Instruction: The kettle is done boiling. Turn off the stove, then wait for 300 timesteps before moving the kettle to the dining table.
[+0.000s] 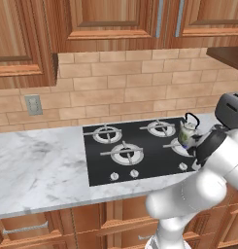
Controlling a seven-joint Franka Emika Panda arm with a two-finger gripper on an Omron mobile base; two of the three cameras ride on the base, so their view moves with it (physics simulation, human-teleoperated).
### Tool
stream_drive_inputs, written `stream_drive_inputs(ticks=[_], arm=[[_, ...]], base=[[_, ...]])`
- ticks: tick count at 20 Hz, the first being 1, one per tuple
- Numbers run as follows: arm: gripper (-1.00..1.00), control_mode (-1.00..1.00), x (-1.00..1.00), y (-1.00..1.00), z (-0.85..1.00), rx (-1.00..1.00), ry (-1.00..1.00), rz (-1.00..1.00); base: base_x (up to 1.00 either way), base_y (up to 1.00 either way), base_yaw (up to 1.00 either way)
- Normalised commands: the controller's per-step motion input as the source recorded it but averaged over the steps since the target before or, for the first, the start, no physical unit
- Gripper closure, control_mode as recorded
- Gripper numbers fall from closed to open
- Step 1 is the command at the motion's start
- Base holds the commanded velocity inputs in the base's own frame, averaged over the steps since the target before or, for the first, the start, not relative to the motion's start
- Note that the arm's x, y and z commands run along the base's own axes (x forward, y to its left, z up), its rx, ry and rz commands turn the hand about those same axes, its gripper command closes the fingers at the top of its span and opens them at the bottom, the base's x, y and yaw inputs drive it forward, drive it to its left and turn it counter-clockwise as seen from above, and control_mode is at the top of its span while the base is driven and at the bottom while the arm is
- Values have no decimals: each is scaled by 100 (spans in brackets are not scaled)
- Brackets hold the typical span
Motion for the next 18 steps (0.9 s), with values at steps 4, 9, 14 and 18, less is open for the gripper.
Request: stream_drive_inputs(ticks=[4, 9, 14, 18], arm=[[-100, -100, 5, 0, -20, 0, 0, 2], [100, -100, 8, 0, -21, 0, 0, 2], [100, -100, 2, 0, -18, 0, 1, 2], [100, -100, 0, 0, -6, 0, 0, 1]], base=[[0, 0, 0], [0, 0, 0], [0, 0, 0], [0, 0, 0]])
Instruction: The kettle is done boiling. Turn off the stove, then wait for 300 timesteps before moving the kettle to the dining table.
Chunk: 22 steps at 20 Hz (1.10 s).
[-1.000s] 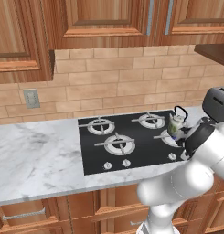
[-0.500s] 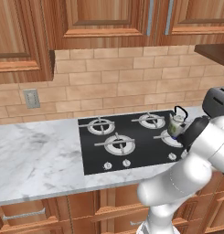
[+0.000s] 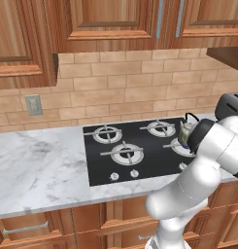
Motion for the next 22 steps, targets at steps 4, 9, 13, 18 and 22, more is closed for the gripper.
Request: stream_drive_inputs(ticks=[4, 9, 13, 18, 22], arm=[[100, -100, 0, 5, 0, -1, 0, 0], [100, -100, 0, 7, -3, -3, 0, -9], [100, -100, 0, 8, -1, -3, 1, -18], [100, -100, 0, 15, 0, 0, 4, -23], [100, -100, -1, 18, 0, 0, 3, -23]], base=[[0, 0, 0], [0, 0, 0], [0, 0, 0], [0, 0, 0], [0, 0, 0]])
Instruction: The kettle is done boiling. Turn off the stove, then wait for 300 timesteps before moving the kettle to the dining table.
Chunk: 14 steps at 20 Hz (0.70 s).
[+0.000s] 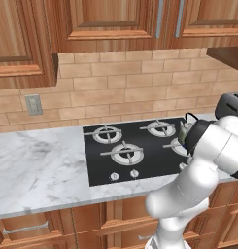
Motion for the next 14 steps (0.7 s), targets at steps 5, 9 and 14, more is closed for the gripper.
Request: stream_drive_inputs(ticks=[5, 9, 14], arm=[[100, -100, -5, 12, 0, 0, 0, -24], [100, -100, -8, 10, 0, 0, 1, -26], [100, -100, -14, 3, 0, 0, 0, -27]], base=[[0, 0, 0], [0, 0, 0], [0, 0, 0]])
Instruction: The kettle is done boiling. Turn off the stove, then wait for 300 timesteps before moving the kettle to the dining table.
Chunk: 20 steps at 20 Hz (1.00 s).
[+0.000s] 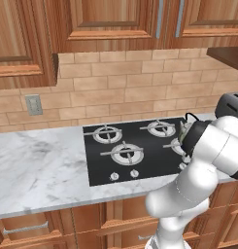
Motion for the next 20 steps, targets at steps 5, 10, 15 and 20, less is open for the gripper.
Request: stream_drive_inputs(ticks=[5, 10, 15, 20], arm=[[100, -100, -20, 0, -1, 0, 1, -28], [-100, -100, -34, 1, -1, 0, 1, -25], [-100, -100, -37, 0, 3, 0, -1, -1], [-100, -100, -42, 0, 30, 0, -5, 0]], base=[[0, 0, 0], [0, 0, 0], [0, 0, 0], [0, 0, 0]])
